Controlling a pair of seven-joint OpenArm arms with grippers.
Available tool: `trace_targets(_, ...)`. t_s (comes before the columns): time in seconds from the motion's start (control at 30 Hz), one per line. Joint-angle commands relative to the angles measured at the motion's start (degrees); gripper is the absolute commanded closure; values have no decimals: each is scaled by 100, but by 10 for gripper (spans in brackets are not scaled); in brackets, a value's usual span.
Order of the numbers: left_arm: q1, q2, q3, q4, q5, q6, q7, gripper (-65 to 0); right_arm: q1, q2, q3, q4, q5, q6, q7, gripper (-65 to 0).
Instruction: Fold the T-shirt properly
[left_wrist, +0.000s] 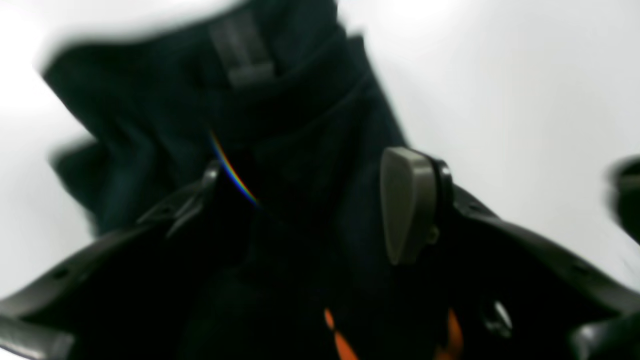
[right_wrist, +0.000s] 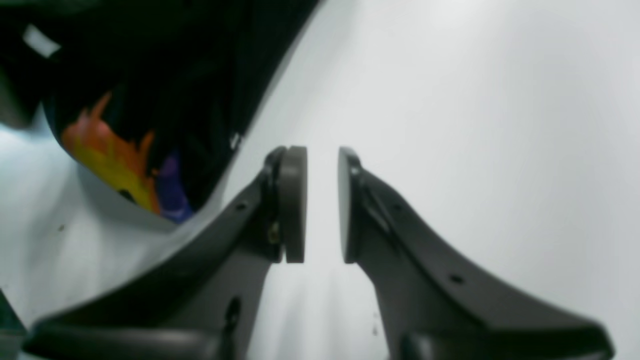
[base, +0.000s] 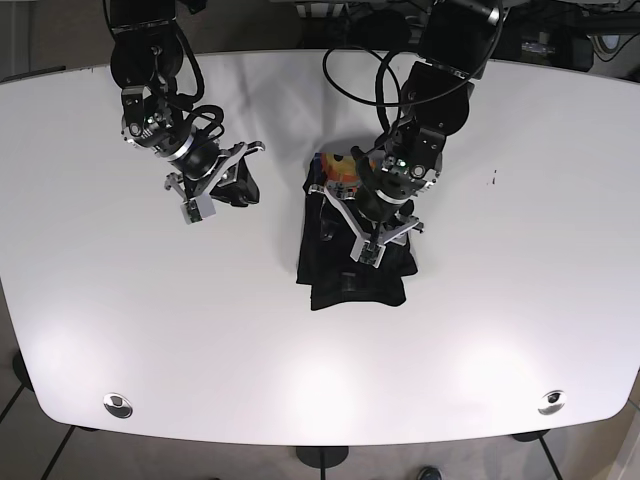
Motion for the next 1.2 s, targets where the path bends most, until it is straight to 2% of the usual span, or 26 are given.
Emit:
trace_targets(0.03,-154,-12,206,-580,-33,120,-395,-376,64,27,161,132,87,40,133,-101)
trace_targets(0.1,-197,-29,223,-1186,-33,129,-597,-376,64,19,302,132,87,40,124,-101)
trace_targets(0.2,-224,-469,12,-1740,-68,67,-685,-375,82,19,337,132,87,40,-52,-101)
trace_targets(0.27,-206,-873,-410,-1837,-76,-487,-650,-375,73,19,346,194,87,40,-52,-101)
trace_targets(0.3,-189,-1172,-832,-1854,-59,-1014,-650,-374,73,19,346,247,87,40,-60,-101)
trace_targets(0.4,-215,-1946,-1737,-2435,-33,-2034,-641,-374,64,19,346,405,87,31,-69,-101)
trace_targets(0.47,-259,-2429,-1975,-3076,-33,-2482,-676,-374,64,19,346,431,87,31,-69,-101)
trace_targets(0.57,-558,-3141,-2001,-4026,-50,-3054,-764,-374,73,19,346,431,87,31,-69,-101)
trace_targets(0.63,-593,-3563,-2001,-4650,-59,-3317,-1142,-372,73,19,346,431,87,40,-69,-101)
trace_targets(0.7,-575,-4029,-1992,-5318,-41,-3388,-1705,-372,73,1,337,431,95,40,-69,-101)
trace_targets(0.8,-549,-4618,-1983,-6004,-41,-3405,-2311,-372,64,-43,469,431,508,40,-69,-101)
trace_targets(0.87,-197,-4952,-1983,-6171,-68,-3405,-2733,-372,47,-52,566,458,719,40,-69,-101)
trace_targets(0.93,-22,-5119,-1983,-6171,-68,-3405,-2997,-372,-59,-43,583,686,693,40,-69,-101)
trace_targets(1.07,22,-5374,-2019,-6109,-85,-3405,-3261,-372,-279,-78,548,1135,526,40,-69,-101)
trace_targets(1.2,242,-5374,-2414,-5151,-85,-3414,-3226,-372,-393,-104,539,1293,517,14,-69,-101)
